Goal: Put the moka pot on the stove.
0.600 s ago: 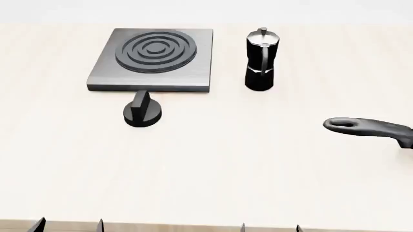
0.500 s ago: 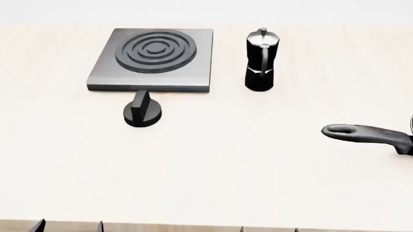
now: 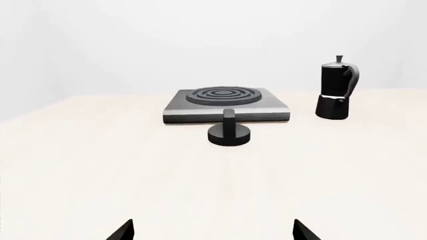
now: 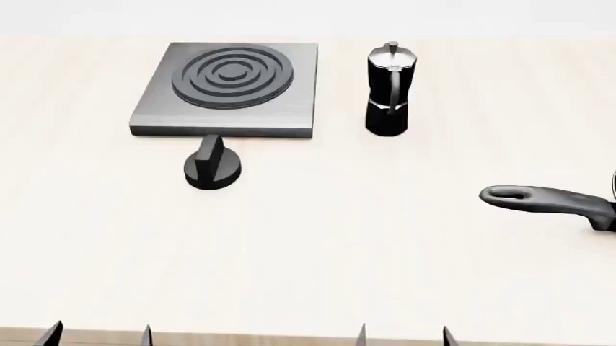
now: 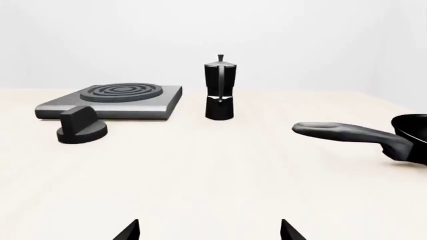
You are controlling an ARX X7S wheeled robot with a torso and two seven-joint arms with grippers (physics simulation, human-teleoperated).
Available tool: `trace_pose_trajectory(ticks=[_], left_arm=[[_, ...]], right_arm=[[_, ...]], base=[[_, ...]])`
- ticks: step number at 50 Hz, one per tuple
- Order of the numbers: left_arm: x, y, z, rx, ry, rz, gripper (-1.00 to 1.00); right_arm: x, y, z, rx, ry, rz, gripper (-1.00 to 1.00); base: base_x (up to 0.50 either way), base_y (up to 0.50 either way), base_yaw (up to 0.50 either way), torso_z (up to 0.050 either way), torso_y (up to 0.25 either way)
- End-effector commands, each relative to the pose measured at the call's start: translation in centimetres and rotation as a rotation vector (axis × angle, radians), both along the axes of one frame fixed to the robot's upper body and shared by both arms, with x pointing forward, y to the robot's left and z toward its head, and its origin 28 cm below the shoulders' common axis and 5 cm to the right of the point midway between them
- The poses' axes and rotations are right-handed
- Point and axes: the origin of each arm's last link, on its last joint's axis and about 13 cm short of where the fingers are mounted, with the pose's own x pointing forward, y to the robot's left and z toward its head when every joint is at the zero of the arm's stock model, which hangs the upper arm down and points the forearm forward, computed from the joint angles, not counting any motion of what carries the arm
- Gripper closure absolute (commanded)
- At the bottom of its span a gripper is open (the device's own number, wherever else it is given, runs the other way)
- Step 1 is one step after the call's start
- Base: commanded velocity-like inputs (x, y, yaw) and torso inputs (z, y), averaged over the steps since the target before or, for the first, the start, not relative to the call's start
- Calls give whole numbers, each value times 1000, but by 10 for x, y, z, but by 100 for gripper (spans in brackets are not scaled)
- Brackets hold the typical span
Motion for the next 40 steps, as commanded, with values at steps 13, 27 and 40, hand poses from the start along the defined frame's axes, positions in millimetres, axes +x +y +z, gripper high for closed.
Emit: trace_pose_trajectory(ticks=[13, 27, 40], left_arm=[[-2, 1, 7, 4, -40, -11, -100], [-4, 1, 9, 1, -56, -14, -100], [-6, 1, 15, -2, -76, -13, -100]], right_arm=[[11, -3, 12, 1, -53, 13, -100], [9, -1, 14, 0, -58, 22, -100], [7, 2, 14, 4, -64, 25, -100]], base=[[0, 0, 0, 0, 0], [0, 0, 0, 0, 0], [74, 0, 0, 0, 0]])
